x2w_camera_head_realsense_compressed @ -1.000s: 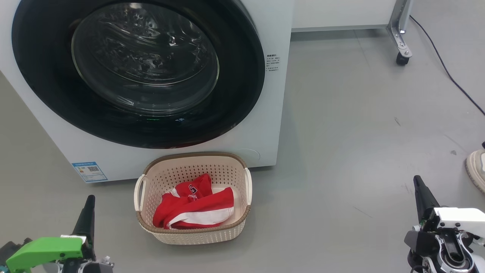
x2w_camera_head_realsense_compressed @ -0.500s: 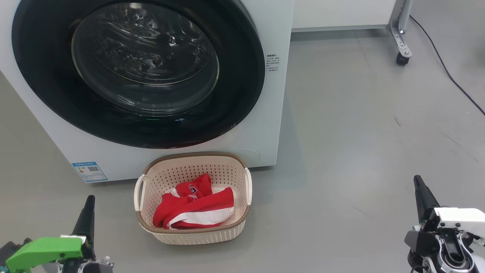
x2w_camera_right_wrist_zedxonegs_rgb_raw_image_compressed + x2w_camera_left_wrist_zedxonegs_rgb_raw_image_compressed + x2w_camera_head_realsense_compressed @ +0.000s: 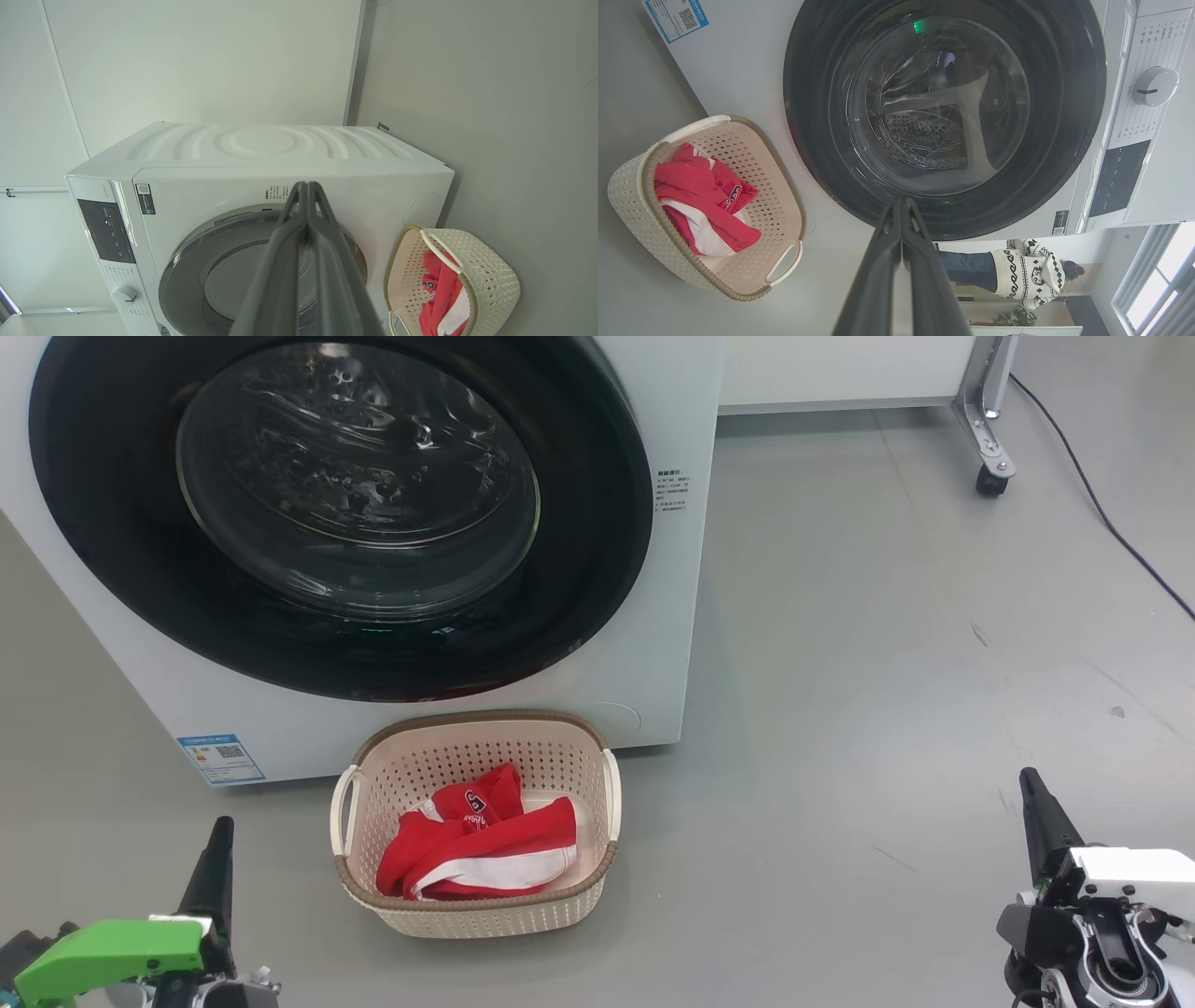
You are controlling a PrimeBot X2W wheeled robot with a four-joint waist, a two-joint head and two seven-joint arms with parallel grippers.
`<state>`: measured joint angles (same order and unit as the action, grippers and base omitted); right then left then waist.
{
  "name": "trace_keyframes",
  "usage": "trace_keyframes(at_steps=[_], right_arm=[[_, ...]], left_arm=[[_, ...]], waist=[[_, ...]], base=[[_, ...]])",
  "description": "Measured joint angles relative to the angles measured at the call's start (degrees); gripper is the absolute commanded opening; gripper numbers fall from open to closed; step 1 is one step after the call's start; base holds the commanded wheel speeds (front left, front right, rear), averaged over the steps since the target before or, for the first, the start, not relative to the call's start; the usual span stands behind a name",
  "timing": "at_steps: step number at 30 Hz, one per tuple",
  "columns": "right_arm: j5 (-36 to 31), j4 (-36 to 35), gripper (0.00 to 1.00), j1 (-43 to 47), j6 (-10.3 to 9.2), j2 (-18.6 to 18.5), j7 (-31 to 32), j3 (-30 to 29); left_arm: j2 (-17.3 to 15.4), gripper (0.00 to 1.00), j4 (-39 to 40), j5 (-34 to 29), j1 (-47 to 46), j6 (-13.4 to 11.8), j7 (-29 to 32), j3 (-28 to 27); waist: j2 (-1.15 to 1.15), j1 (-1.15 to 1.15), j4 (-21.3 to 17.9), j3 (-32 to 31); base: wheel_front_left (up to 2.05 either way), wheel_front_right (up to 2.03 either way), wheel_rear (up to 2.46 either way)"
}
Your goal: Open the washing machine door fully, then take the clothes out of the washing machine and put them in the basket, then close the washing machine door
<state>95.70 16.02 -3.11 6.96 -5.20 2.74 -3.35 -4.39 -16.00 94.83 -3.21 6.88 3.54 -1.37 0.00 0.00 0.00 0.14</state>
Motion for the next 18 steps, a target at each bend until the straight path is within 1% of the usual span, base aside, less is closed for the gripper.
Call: trace_keyframes(at_steps=[18], right_arm=[[0.0, 0.0, 0.00, 0.0, 0.00, 0.1, 0.1, -0.1]], left_arm=[[0.0, 0.00, 0.0, 0.0, 0.0, 0.0, 0.0, -0.1]], waist=[[0.00, 0.00, 0.0, 0.0]], base=[[0.00, 0.00, 0.00]])
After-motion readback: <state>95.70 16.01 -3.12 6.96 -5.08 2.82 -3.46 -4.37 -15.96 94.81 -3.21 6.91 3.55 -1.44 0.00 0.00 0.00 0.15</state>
